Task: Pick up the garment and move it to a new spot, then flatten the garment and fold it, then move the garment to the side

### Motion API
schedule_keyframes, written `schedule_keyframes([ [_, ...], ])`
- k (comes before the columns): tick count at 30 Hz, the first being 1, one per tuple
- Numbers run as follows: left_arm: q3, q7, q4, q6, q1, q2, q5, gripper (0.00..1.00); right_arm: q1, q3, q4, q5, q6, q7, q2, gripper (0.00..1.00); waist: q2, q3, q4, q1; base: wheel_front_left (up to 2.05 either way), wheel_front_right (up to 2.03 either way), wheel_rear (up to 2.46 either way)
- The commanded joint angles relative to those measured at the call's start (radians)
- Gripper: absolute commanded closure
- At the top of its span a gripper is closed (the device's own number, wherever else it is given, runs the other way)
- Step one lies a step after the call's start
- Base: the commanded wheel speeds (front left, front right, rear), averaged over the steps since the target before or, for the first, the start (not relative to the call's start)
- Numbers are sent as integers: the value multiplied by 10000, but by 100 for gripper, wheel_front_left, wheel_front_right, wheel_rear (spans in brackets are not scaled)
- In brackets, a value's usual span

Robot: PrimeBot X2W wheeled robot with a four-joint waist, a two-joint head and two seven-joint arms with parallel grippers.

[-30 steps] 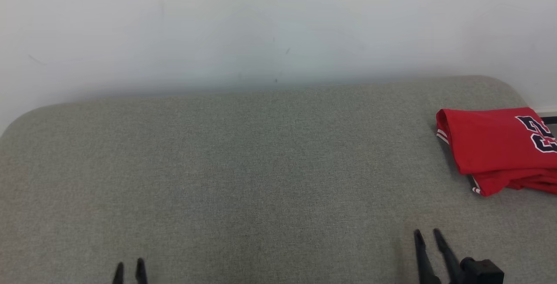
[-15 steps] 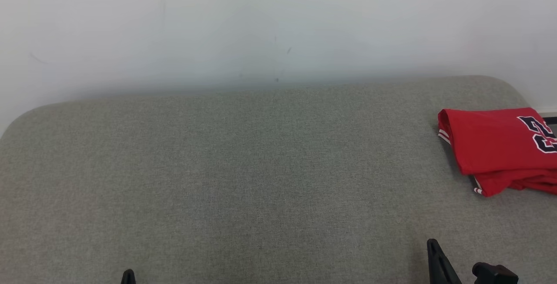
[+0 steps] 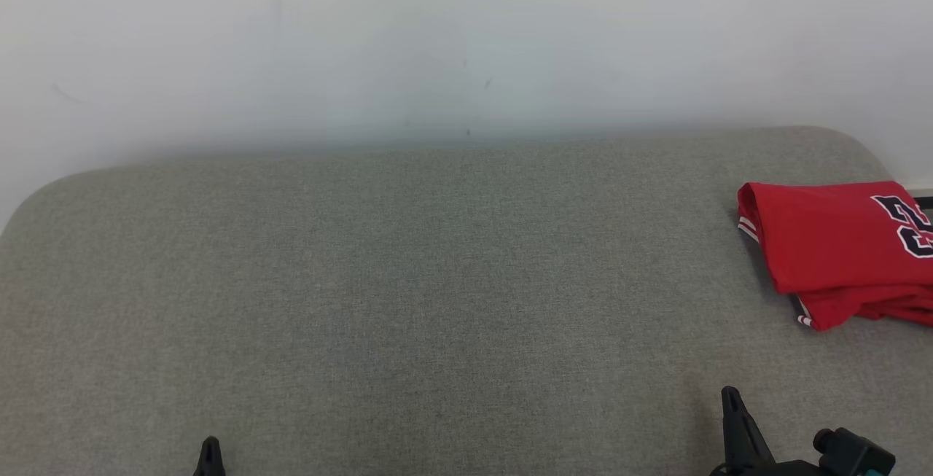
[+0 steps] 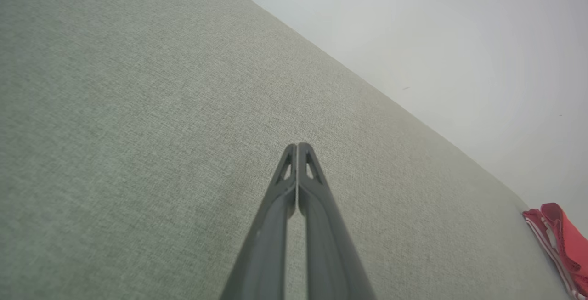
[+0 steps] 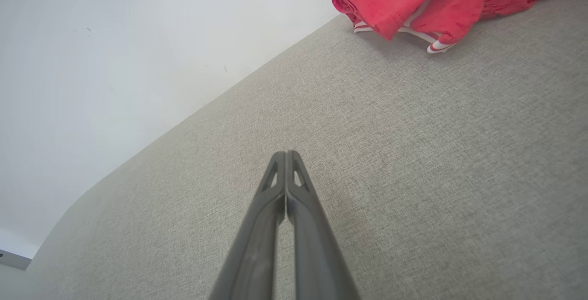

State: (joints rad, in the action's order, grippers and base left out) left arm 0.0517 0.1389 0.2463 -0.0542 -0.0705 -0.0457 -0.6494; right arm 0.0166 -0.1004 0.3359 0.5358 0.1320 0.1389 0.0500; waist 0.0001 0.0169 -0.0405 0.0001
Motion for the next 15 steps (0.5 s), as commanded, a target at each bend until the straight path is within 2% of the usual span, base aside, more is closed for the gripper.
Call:
schedule_keyframes([
  [1, 53, -37, -136, -71, 271, -25, -303, 100, -241, -11, -174, 321, -5, -60, 6, 100, -1, -2, 3, -1, 0, 0, 0],
  [15, 173, -546, -118, -214, 597, -32, -2206, 100, -467, -37, -337, 2453, -8, -565, 5, 100, -1, -30, 60, -1, 0, 0, 0],
])
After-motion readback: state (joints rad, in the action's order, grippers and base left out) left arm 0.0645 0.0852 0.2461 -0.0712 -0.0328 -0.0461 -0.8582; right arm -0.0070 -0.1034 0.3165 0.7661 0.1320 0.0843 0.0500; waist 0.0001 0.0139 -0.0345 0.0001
